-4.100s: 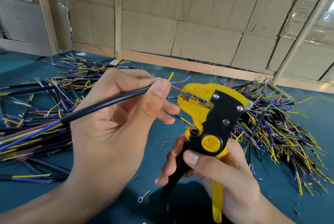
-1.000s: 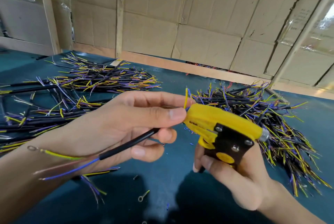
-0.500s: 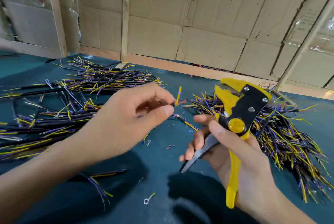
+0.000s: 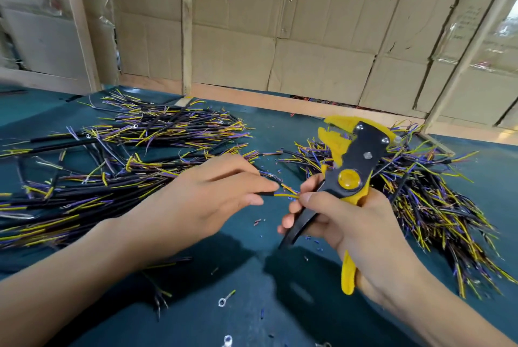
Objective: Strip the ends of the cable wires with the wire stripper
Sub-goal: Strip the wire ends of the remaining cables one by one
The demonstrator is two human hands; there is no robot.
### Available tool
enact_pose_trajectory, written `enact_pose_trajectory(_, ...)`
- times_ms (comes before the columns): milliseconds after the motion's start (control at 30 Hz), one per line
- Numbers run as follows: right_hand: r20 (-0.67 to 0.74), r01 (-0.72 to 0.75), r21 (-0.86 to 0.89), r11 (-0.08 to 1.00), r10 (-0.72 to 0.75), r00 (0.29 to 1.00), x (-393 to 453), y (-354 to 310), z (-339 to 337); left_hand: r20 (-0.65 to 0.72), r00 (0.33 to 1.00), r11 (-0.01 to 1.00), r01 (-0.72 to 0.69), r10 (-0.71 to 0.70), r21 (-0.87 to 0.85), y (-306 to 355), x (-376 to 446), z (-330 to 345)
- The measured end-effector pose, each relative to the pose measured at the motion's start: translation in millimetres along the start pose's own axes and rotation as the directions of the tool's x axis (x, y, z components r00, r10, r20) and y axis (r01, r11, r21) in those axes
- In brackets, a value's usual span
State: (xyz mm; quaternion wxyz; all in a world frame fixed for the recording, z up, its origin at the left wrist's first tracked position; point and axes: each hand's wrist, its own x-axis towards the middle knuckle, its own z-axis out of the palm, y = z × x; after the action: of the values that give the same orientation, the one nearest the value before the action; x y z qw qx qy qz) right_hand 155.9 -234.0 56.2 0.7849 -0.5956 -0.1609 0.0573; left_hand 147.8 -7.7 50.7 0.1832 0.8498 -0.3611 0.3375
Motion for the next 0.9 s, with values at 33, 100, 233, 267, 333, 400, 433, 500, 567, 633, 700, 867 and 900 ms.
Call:
enact_pose_trajectory(33, -0.017, 0.012, 0.032, 0.999, -0.012, 1.0, 1.4, -0.7, -0.9, -0.015, 1.0, 0.999, -0.021, 0.022, 0.047, -3.0, 0.9, -1.3)
enact_pose_trajectory(100, -0.065, 0.08, 0.072, 0.994, -0.076, 0.995, 5.8, -5.3, -5.5, -0.081, 0.997, 0.987, -0.006, 0.02, 0.161, -10.4, 3.5, -4.4)
enact_pose_trajectory(233, -0.218, 0.264, 0.131, 0.956, -0.232, 0.948, 13.7, -23.8, -22.2, -0.303, 0.921, 0.915, 0.324, -0.247, 0.24, -26.7, 1.8, -10.9)
enact_pose_trajectory(267, -0.267, 0.298, 0.139, 0.944, -0.254, 0.93, 15.1, -28.6, -26.9, -0.305, 0.893, 0.887, 0.406, -0.332, 0.221, -30.6, -0.9, -10.8)
enact_pose_trajectory(333, -0.375, 0.335, 0.149, 0.931, -0.26, 0.89, 17.8, -36.5, -35.3, -0.191, 0.833, 0.78, 0.553, -0.518, 0.293, -38.4, -6.6, -8.9)
enact_pose_trajectory(400, -0.48, 0.334, 0.159, 0.929, -0.223, 0.849, 20.3, -40.4, -42.3, -0.006, 0.701, 0.607, 0.622, -0.713, 0.495, -39.9, -9.3, -8.4)
enact_pose_trajectory(433, -0.519, 0.321, 0.158, 0.934, -0.198, 0.832, 21.3, -41.1, -44.4, 0.066, 0.637, 0.56, 0.618, -0.768, 0.552, -38.9, -9.3, -9.0)
enact_pose_trajectory(500, -0.563, 0.278, 0.164, 0.946, -0.142, 0.814, 22.9, -40.7, -45.9, 0.135, 0.624, 0.577, 0.588, -0.769, 0.566, -38.5, -8.6, -11.9)
enact_pose_trajectory(567, -0.584, 0.235, 0.173, 0.957, -0.092, 0.806, 23.3, -38.5, -46.7, 0.139, 0.682, 0.634, 0.558, -0.718, 0.536, -38.7, -6.3, -13.6)
enact_pose_trajectory(633, -0.599, 0.211, 0.171, 0.962, -0.068, 0.798, 22.6, -37.7, -46.0, 0.129, 0.72, 0.669, 0.542, -0.681, 0.508, -38.5, -5.2, -14.0)
enact_pose_trajectory(700, -0.602, 0.218, 0.175, 0.96, -0.071, 0.796, 21.2, -38.1, -44.5, 0.113, 0.74, 0.689, 0.544, -0.663, 0.478, -34.7, -5.7, -14.6)
enact_pose_trajectory(867, -0.506, 0.23, 0.178, 0.957, -0.112, 0.855, 16.3, -34.3, -36.7, 0.077, 0.83, 0.724, 0.433, -0.553, 0.537, -25.0, -2.6, -9.9)
enact_pose_trajectory(900, -0.487, 0.228, 0.165, 0.96, -0.122, 0.865, 15.3, -32.1, -34.3, 0.078, 0.839, 0.726, 0.415, -0.539, 0.549, -23.7, -1.6, -9.5)
